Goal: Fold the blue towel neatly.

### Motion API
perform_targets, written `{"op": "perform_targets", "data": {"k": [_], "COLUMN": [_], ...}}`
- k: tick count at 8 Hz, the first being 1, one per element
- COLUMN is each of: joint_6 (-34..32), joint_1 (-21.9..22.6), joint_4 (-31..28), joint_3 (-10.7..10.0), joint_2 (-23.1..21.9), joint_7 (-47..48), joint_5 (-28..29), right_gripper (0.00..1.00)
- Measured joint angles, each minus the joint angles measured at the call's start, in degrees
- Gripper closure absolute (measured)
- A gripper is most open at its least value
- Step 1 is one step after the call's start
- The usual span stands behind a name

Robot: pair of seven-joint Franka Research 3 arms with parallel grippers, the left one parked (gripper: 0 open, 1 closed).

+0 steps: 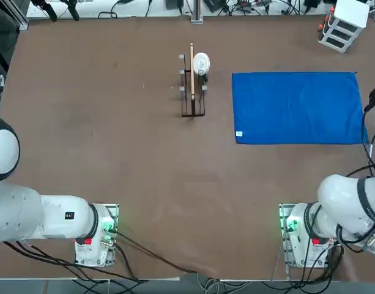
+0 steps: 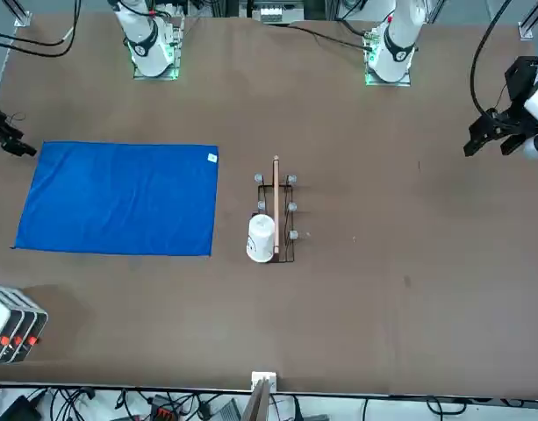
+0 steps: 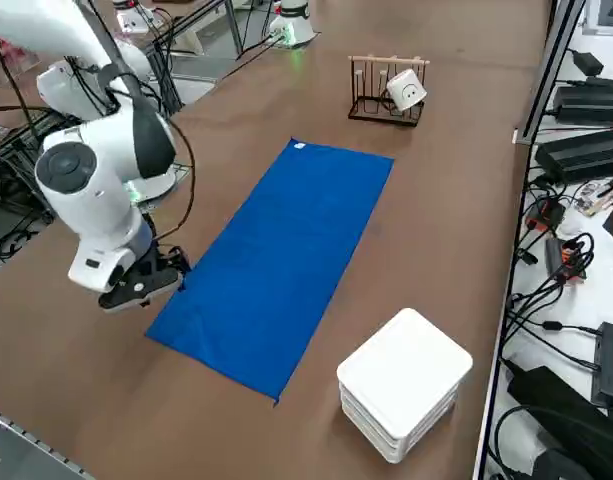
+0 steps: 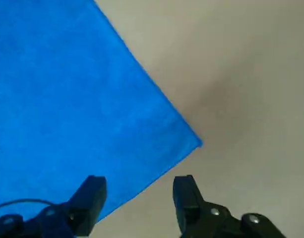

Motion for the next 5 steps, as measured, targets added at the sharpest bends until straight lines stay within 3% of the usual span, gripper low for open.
{"op": "perform_targets", "data": {"k": [5], "joint_6": [11.2], "joint_1": [-3.8], "joint_4": [-4.5], "joint_3": [0.0], "joint_2": [3.2], "joint_7": [-1.6], "joint_5": [0.0], "right_gripper": [0.25]}}
